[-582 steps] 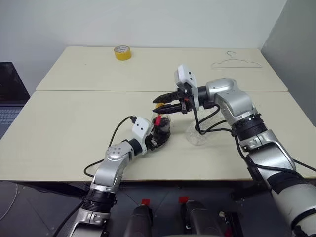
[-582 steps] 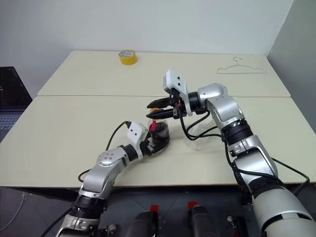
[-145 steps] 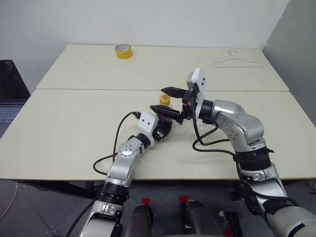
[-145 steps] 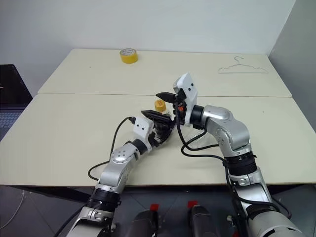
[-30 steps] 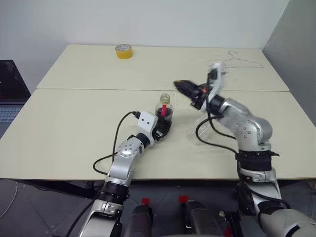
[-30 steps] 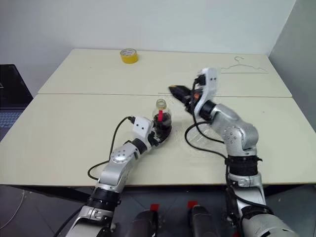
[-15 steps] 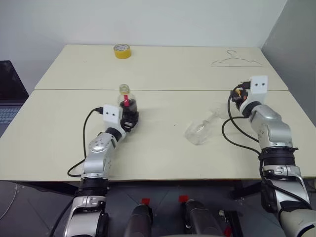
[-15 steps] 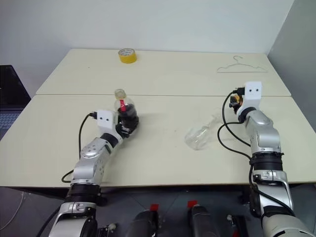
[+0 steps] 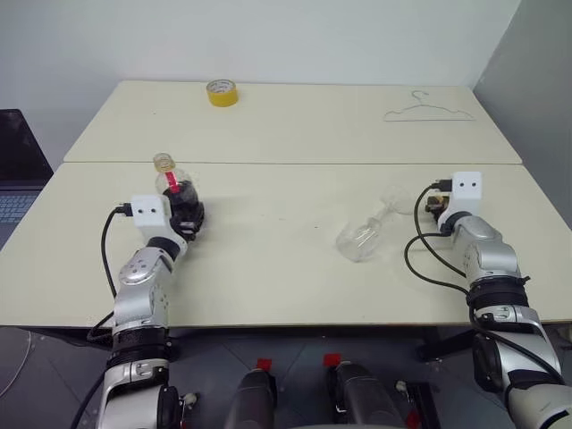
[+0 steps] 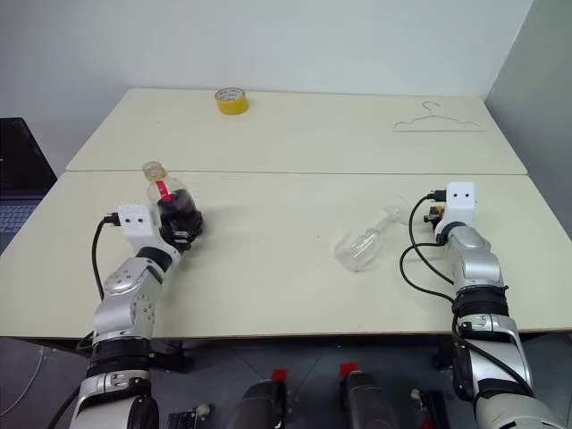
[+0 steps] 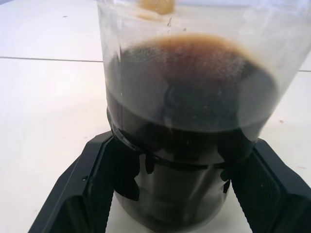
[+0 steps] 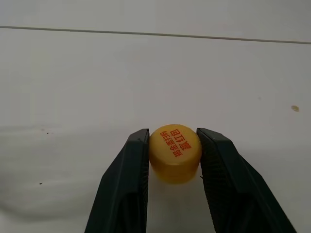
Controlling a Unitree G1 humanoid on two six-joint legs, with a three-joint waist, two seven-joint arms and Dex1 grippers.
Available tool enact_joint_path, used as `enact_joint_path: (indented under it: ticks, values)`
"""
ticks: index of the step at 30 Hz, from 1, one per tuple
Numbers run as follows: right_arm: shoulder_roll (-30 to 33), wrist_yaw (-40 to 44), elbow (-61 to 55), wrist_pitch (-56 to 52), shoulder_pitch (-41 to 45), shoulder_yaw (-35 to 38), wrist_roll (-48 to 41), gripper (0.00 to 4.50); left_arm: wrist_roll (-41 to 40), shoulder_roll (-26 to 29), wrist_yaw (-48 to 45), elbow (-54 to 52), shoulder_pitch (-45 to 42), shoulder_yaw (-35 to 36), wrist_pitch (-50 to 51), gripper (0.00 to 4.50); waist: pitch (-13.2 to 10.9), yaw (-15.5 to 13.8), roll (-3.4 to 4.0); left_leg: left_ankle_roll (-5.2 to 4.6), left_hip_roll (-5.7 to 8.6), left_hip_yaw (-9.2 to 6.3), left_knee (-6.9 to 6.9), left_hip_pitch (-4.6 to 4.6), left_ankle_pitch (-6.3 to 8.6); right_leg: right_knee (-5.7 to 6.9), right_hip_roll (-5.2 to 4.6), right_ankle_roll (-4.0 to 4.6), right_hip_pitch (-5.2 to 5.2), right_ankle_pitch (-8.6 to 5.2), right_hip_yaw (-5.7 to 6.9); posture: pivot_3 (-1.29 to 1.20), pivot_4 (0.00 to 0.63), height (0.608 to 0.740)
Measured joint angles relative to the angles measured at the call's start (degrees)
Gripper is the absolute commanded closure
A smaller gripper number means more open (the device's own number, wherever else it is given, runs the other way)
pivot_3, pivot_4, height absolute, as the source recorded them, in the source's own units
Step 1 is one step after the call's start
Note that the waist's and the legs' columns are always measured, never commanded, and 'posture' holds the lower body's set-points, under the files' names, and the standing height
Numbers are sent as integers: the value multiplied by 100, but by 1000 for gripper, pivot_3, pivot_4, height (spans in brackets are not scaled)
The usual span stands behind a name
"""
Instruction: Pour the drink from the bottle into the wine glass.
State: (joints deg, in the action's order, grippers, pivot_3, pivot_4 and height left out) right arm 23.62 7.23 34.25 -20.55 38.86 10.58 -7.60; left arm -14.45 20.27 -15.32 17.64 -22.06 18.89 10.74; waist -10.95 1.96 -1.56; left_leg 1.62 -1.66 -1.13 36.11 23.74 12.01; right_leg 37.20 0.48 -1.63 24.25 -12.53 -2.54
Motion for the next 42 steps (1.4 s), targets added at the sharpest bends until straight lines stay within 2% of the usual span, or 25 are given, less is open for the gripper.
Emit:
enact_joint_path:
  ticks: [5,7,15,20,34,38,42]
  values:
    - [0,12,-19,-2,0,1,-23,579,-63,0,67,2,53,55,-33,1235,0,1,0,0,0,2,0,-3,0,1,0,0,-1,0,-2,0,150,740]
    - [0,20,-40,-8,0,1,-25,31,-72,0,90,2,66,56,-43,1235,0,2,0,0,0,2,0,-5,0,2,0,0,-2,0,-3,0,150,740]
    - [-1,58,-561,-271,-38,-15,-26,31,-195,-2,116,25,82,93,-63,1235,1,3,1,0,0,4,0,-9,0,5,0,0,-4,1,-4,0,150,740]
    - [-16,20,-931,-462,-7,-52,-25,0,-314,-15,181,89,73,179,71,32,1,4,1,0,0,6,0,-14,0,7,0,1,-6,1,-6,0,150,740]
    - [-96,456,-1463,-820,404,-287,-35,0,-303,63,133,55,361,156,173,32,1,6,1,0,-2,6,0,-13,0,6,0,1,-5,1,-5,0,150,740]
    - [-22,781,-1552,-927,562,-390,-36,0,-320,234,15,-145,553,163,277,32,1,1,1,0,-2,7,0,-12,0,5,0,2,-5,1,-5,0,150,740]
    - [42,1003,-1559,-1011,698,-495,-25,0,-476,595,-524,-569,965,172,451,32,1,3,2,0,-4,8,-3,-9,0,2,-1,4,0,1,-5,0,150,740]
